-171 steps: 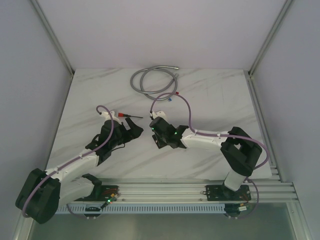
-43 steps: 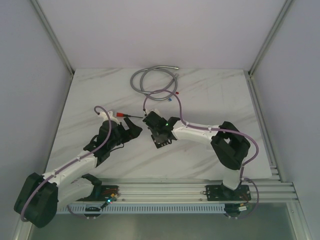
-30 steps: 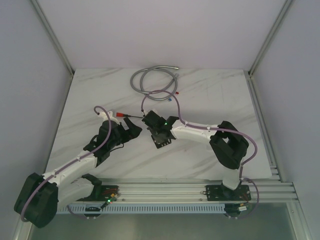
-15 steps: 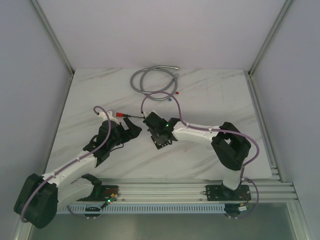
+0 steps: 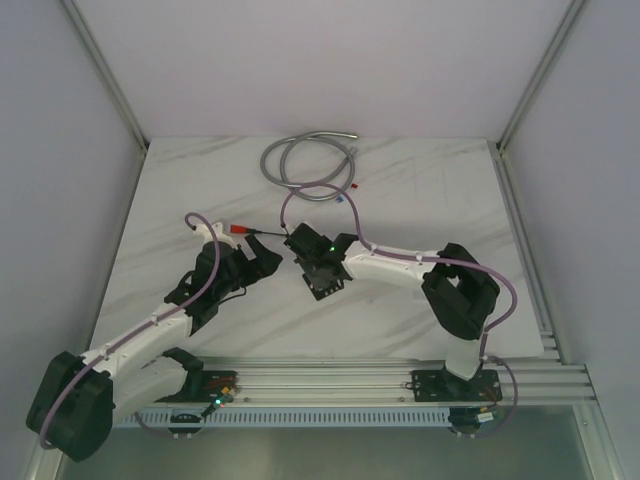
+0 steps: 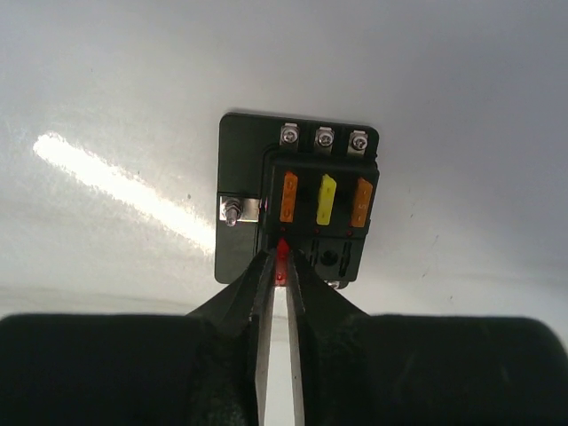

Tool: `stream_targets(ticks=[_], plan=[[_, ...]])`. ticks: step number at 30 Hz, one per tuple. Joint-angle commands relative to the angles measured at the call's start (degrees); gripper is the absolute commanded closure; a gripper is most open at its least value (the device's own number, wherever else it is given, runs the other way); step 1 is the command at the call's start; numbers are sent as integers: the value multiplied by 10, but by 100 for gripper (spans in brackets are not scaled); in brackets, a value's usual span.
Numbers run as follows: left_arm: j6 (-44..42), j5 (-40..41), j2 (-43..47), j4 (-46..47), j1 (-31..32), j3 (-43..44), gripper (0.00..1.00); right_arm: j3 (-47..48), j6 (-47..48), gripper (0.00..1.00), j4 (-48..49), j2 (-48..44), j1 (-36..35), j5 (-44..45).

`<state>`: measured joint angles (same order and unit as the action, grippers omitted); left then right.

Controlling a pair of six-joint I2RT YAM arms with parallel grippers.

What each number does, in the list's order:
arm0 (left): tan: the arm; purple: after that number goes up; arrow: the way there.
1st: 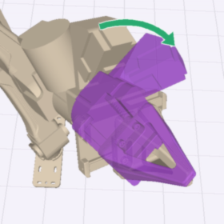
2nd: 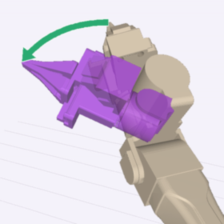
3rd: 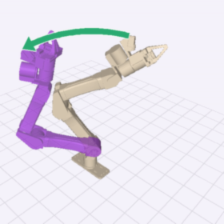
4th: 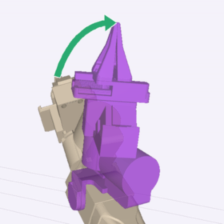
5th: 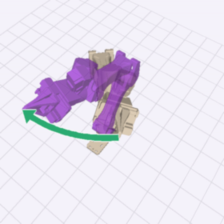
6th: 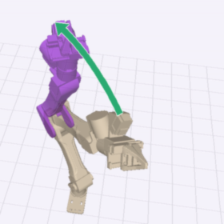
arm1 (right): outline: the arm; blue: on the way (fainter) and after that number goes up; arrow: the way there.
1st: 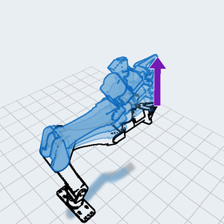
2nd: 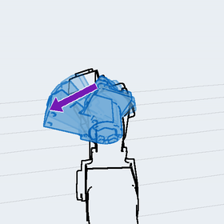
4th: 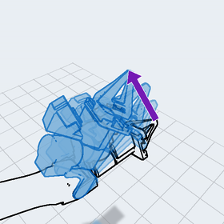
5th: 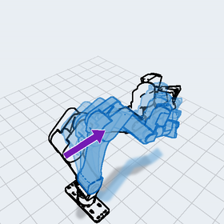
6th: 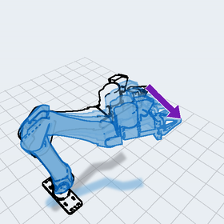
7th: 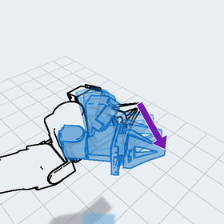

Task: Snap on the fuse box
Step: Install the fuse at the fuse box base, then move the fuse to the center of the board.

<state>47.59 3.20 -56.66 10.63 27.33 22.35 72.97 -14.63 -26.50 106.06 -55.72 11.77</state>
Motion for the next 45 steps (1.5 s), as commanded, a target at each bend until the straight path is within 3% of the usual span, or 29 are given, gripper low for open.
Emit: stream_targets(ticks=[1, 6, 10, 20, 29, 45], plan=[[3, 7, 8, -4, -4, -7, 0, 4, -6, 77, -54, -16, -7, -11], [3, 8, 10, -5, -5, -6, 0, 49, 3, 62, -48, -49, -3, 0], [1, 11, 6, -5, -4, -5, 0, 67, 20, 56, -37, -62, 28, -1], [-19, 18, -30, -4, -6, 16, 0, 61, 62, 55, 111, -9, 194, -19], [-31, 17, -79, -1, -10, 41, 0, 158, 73, 59, 204, 132, 280, -38], [-36, -5, -146, 10, -23, 60, 0, 292, 60, 61, 246, 280, 303, -110]])
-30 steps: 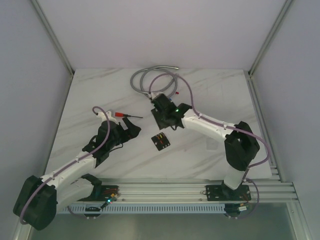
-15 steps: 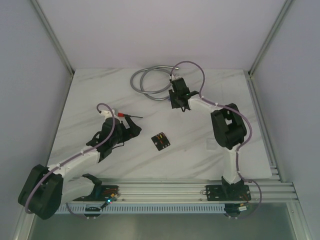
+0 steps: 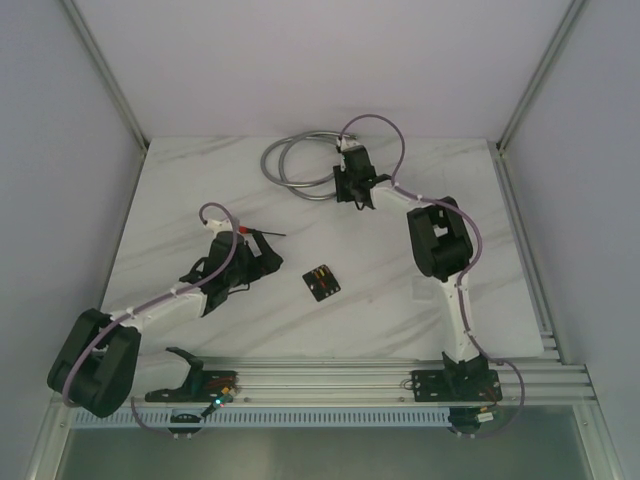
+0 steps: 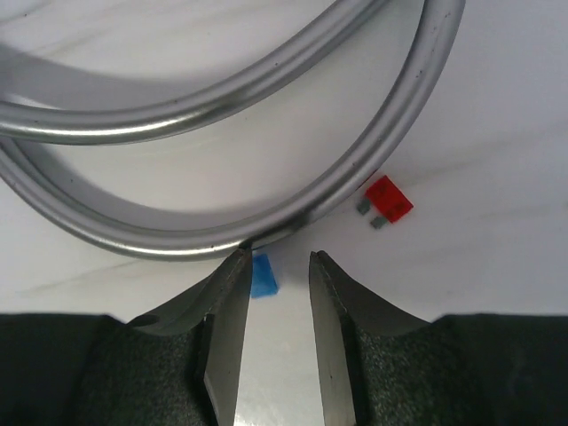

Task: Snap on the fuse box
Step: Move the fuse to the center of the board.

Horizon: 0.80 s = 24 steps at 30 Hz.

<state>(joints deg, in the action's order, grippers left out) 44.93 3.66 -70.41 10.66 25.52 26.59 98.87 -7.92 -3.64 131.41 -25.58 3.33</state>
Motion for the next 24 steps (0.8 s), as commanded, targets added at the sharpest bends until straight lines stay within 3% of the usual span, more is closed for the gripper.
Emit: stream_targets(ticks=[1, 11, 24], plan=[[-8, -11, -11, 11, -5, 18, 0, 39, -8, 61, 17, 32, 2, -28], [-9, -21, -21, 16, -9, 20, 0, 44, -5, 65, -30, 50, -1, -40], [5, -29, 8, 18, -9, 6, 0, -122, 34, 75, -49, -52, -22, 33]])
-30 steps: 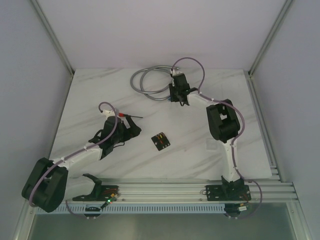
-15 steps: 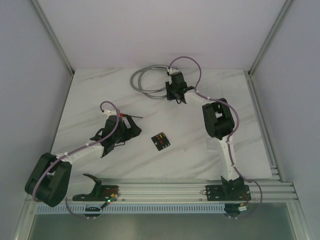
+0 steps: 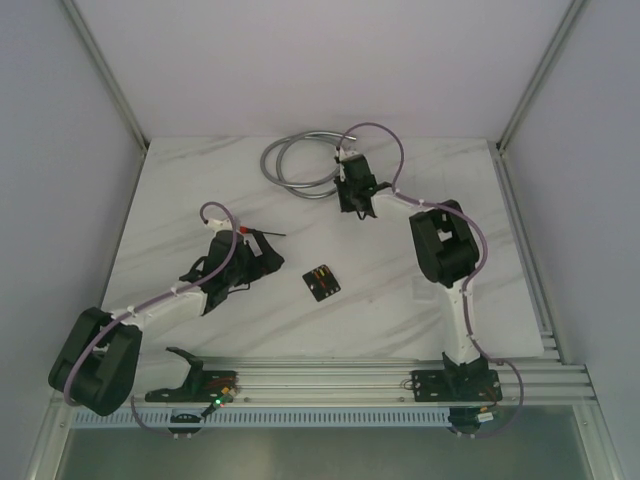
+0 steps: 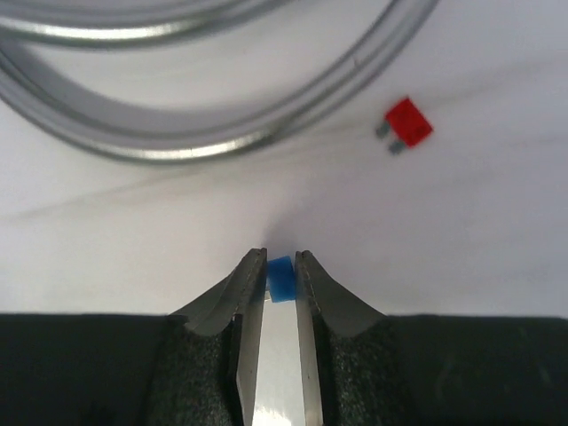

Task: Snap on the fuse box
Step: Move the fuse to the center of the board.

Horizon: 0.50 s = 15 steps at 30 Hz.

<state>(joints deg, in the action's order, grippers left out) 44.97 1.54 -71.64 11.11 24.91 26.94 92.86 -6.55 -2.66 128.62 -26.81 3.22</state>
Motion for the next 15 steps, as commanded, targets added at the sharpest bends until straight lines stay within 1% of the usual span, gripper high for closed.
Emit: stream_targets(ticks=[1, 7, 11, 15], plan=[[5, -6, 25, 13, -3, 0, 0, -81, 23, 75, -59, -36, -11, 36], [10, -9, 50, 13, -3, -8, 0, -188, 21, 79, -94, -103, -24, 44], [14, -17, 60, 13, -2, -12, 0, -244, -18, 79, -134, -156, -34, 42], [18, -25, 68, 14, -3, -15, 0, -276, -50, 77, -177, -199, -50, 40]])
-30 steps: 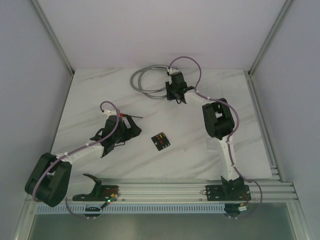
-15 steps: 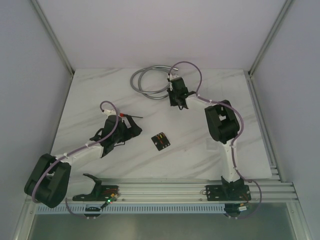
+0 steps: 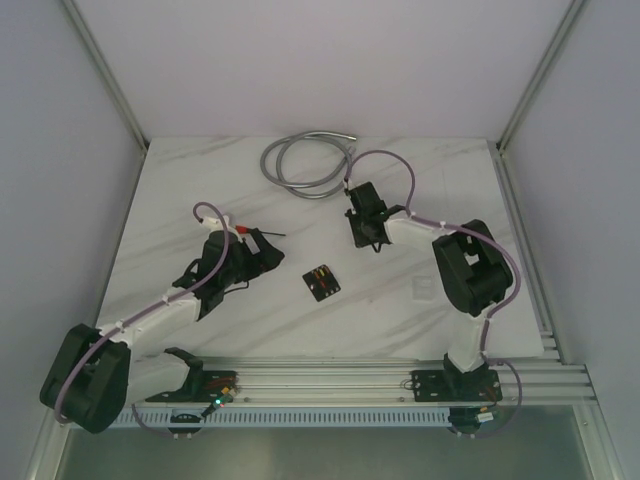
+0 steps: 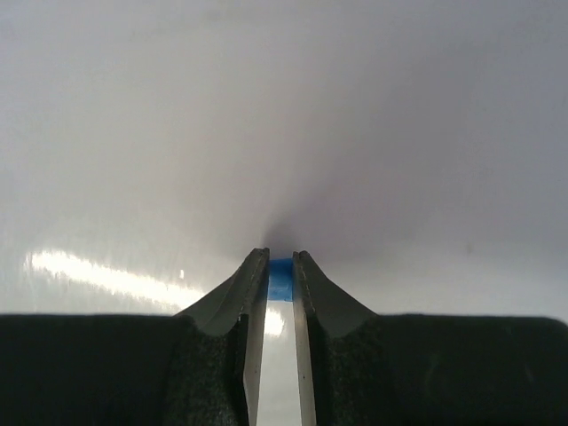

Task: Snap on the fuse box
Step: Move the fuse to the center of the board.

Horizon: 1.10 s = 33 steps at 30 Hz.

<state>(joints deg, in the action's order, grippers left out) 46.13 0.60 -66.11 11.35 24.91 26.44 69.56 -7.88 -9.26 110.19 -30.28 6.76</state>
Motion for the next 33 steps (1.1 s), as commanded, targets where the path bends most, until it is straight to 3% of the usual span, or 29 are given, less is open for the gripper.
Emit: stream_targets(ticks=[1, 12, 22, 33], plan=[[7, -18, 13, 12, -2, -10, 0, -47, -42, 77, -119, -23, -17, 3], [12, -33, 24, 14, -3, -13, 0, -26, -48, 67, -162, -68, -20, 9], [11, -39, 24, 17, -3, -15, 0, -20, -68, 58, -163, -48, -29, 32], [11, -39, 28, 17, -3, -17, 0, -55, -70, 55, -212, -87, -34, 52]])
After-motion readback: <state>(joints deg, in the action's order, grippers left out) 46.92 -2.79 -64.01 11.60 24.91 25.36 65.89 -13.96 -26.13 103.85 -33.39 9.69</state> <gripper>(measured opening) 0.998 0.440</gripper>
